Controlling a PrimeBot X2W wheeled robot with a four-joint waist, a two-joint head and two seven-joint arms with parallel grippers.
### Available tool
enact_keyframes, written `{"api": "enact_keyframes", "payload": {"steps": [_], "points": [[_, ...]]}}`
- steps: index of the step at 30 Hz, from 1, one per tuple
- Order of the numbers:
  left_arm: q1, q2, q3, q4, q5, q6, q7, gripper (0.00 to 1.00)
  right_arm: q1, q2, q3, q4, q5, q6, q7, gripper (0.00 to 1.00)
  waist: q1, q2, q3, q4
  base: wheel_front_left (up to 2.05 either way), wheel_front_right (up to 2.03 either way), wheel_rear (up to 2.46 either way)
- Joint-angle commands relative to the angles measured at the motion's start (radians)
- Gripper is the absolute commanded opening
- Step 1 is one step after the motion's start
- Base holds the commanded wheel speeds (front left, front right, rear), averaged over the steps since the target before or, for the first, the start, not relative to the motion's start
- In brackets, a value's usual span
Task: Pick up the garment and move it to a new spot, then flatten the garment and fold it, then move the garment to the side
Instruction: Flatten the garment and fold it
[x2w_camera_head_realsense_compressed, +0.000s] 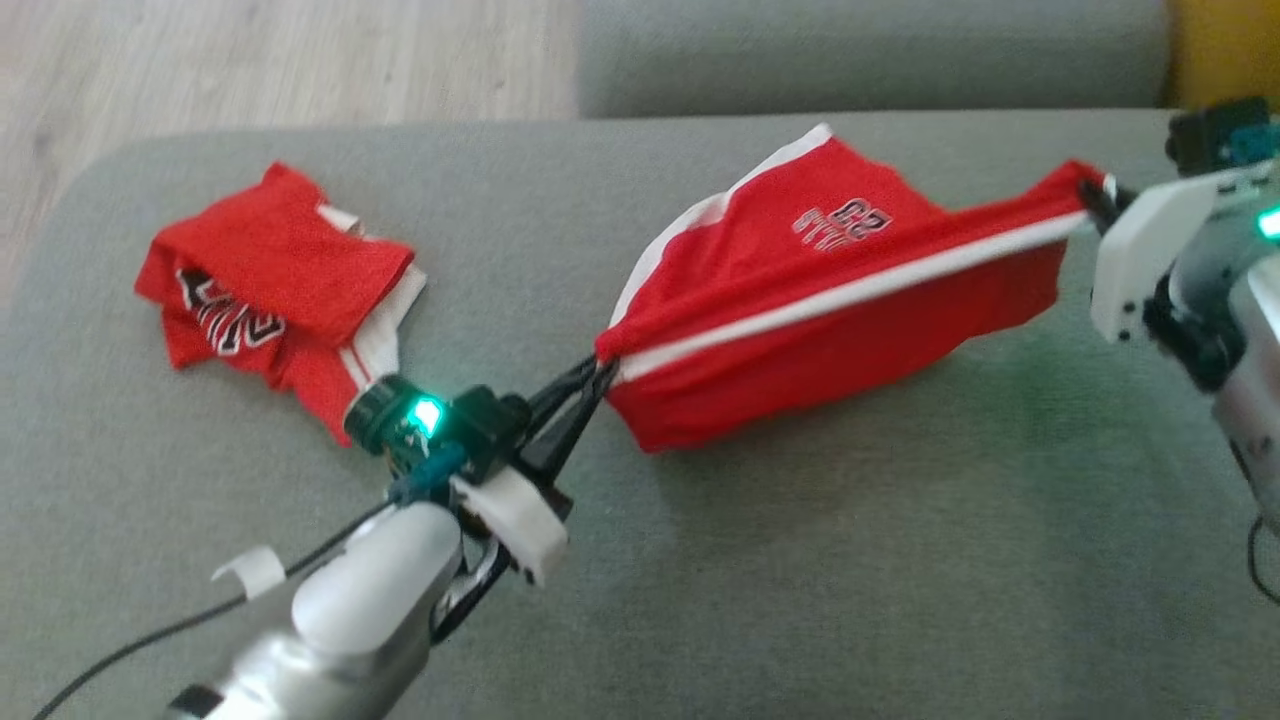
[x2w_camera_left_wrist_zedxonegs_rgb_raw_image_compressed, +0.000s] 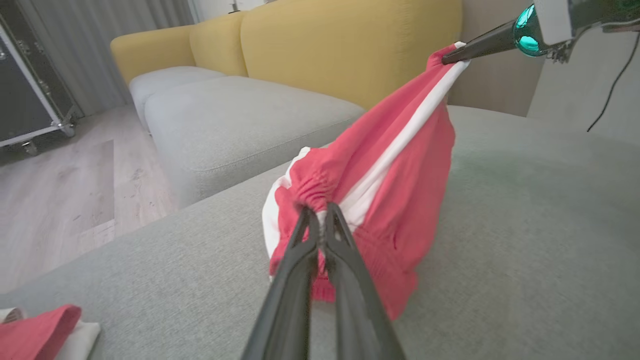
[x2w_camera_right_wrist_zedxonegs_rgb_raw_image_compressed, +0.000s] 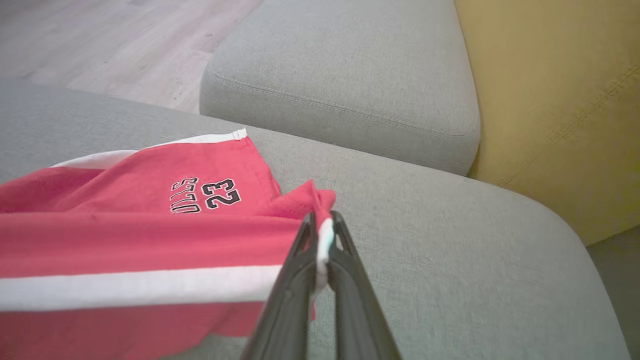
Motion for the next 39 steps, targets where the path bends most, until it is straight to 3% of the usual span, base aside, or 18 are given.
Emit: {"api": "enact_keyframes", "payload": {"steps": [1,18,34,35,36,39], "points": [[-0.067,0.013,0.046,-0.005,-0.006,-0.003,-0.009,0.00,-0.049,-0.003,0.001,-0.006,-0.016,0.003,-0.014,0.00,-0.0002,0.0000,0.046,0.038,0.00,0.00,0.00],[-0.277,-0.118,0.028,0.217,0.010,-0.047,-0.031,0.00,-0.312,0.067,0.038,0.240,-0.149,0.003,-0.079,0.00,-0.0002,0.0000,0.243,0.160,0.00,0.00,0.00],[-0.342,-0.186,0.006,0.294,0.023,-0.068,-0.048,0.00,-0.409,0.082,0.021,0.353,-0.195,0.003,-0.159,0.00,-0.0002,0.0000,0.310,0.221,0.00,0.00,0.00],[-0.345,-0.188,0.006,0.295,0.023,-0.069,-0.048,0.00,-0.413,0.082,0.018,0.356,-0.201,0.003,-0.169,0.47,-0.0002,0.0000,0.312,0.222,0.00,0.00,0.00],[-0.348,-0.192,0.009,0.295,0.025,-0.070,-0.048,1.00,-0.419,0.080,0.008,0.364,-0.213,0.003,-0.176,1.00,-0.0002,0.0000,0.314,0.223,0.00,0.00,0.00],[-0.350,-0.196,0.020,0.296,0.030,-0.070,-0.048,1.00,-0.421,0.074,-0.011,0.373,-0.237,0.003,-0.183,1.00,-0.0002,0.0000,0.311,0.219,0.00,0.00,0.00]]}}
